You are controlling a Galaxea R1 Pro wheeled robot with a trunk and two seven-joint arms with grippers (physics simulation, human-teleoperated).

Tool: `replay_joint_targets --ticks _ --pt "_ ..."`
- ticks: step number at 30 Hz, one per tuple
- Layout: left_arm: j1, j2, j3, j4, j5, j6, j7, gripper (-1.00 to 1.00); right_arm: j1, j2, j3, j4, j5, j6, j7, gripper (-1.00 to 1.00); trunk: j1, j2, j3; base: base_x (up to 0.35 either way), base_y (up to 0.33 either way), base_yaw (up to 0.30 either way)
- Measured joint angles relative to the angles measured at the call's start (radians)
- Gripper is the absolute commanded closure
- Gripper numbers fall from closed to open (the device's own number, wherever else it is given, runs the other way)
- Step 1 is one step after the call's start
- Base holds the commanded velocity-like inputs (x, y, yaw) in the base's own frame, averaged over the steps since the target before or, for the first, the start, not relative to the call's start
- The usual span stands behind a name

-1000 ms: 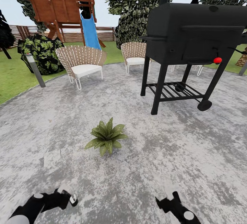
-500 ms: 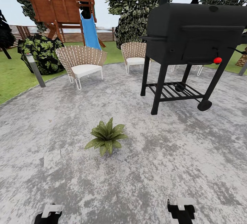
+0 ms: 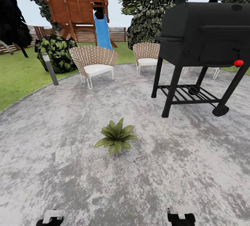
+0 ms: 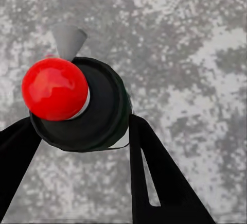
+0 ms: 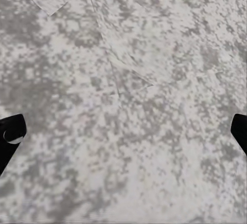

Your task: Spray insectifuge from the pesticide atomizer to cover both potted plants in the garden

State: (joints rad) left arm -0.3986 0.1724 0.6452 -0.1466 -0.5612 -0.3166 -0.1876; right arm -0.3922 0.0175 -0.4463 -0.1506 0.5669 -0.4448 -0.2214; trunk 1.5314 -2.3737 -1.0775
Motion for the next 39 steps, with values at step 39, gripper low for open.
replay_joint_targets --ticks 39 --pt "0.0 -0.001 0.001 0.005 0.001 0.001 0.0 1.0 0.005 0.001 -0.001 0.02 -0.025 -0.035 0.001 -1.0 0.0 0.0 -0.008 -0.091 0.081 0.28"
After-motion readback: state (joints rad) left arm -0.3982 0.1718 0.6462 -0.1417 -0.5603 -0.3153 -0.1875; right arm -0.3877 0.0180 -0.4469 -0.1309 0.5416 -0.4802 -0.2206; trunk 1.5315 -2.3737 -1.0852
